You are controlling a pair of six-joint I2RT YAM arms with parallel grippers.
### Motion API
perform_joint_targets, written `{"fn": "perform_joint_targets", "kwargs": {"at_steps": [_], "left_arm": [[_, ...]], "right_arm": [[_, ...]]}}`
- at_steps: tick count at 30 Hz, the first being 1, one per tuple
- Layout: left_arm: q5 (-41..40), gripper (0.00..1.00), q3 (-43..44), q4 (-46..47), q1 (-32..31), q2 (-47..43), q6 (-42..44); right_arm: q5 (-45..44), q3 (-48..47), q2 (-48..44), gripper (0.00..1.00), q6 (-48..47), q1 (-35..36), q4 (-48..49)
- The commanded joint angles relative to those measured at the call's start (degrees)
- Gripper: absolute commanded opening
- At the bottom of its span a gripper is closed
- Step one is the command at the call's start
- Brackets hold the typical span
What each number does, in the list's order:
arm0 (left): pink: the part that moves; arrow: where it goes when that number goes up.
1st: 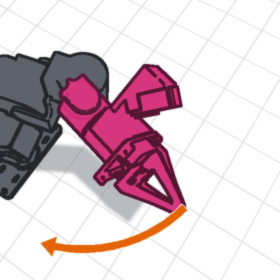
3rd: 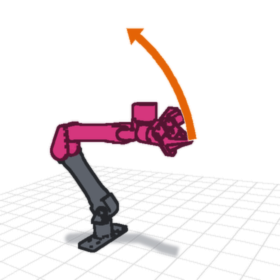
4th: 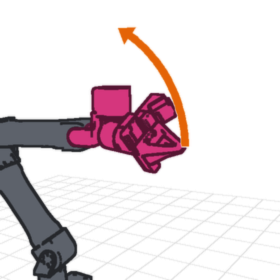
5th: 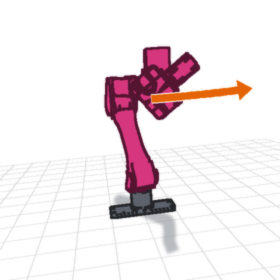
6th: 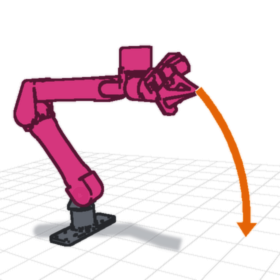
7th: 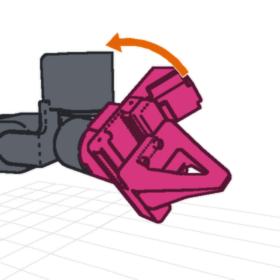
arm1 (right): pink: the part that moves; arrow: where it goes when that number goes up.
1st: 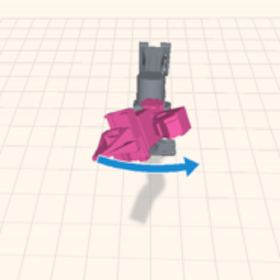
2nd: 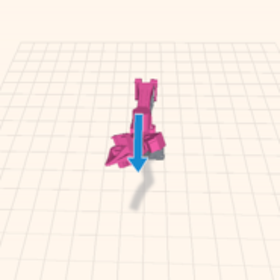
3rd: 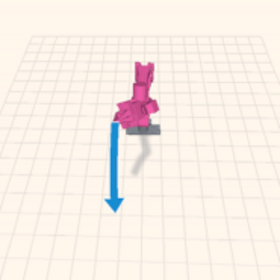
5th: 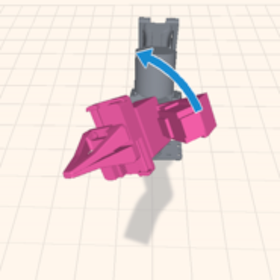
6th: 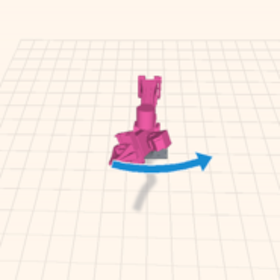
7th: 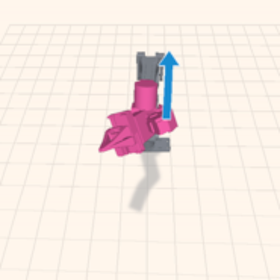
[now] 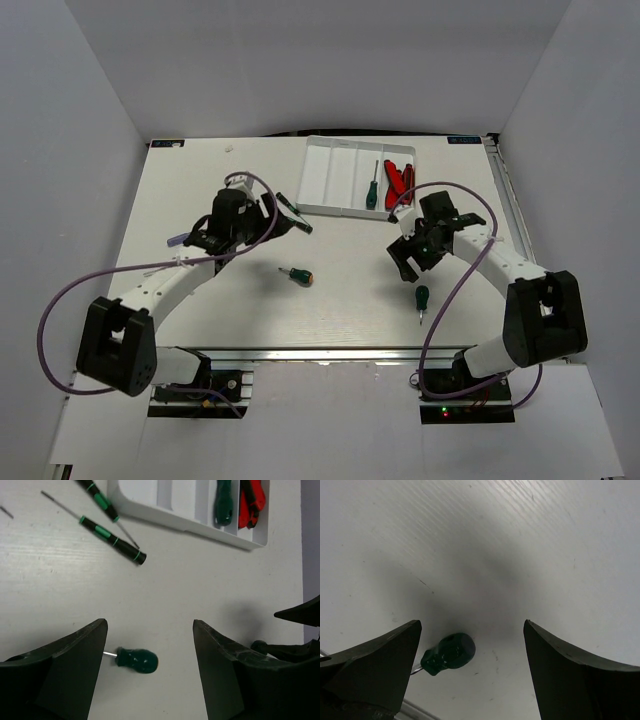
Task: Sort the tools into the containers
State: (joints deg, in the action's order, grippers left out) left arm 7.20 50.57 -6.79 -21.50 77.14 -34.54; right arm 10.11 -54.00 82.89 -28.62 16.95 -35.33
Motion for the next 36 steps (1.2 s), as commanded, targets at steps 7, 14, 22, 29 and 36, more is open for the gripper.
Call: {"fn": "perform_joint_targets", "kwargs": {"at_steps": [7,14,22,29,36], "left_arm": [[-5.0,0.81,-7.4,-0.9,0.1,-9.6,-4.9],[-5.3,0.82,-8.7,-1.6,0.1,-11.5,-5.1],[-5.6,0.82,-10.3,-2.6,0.1,-14.3,-5.5],[-5.4,0.82,-11.0,-3.1,0.1,-15.9,-6.1],[-6.1,0.82,-12.1,-3.7,0.1,-18.0,-6.3]], "right_arm": [[-1.7,-0.6,0.4,0.89,14.5,0.4,-5.4],[-0.8,1.9,0.4,0.89,16.5,0.1,-6.8],[-3.1,1.1,3.7,0.88,18.2,-0.9,-7.6],[-4.2,0.7,6.0,0.86,18.8,-0.9,-8.0],[-4.1,-0.8,10.3,0.81,19.4,-0.9,-9.8]]}}
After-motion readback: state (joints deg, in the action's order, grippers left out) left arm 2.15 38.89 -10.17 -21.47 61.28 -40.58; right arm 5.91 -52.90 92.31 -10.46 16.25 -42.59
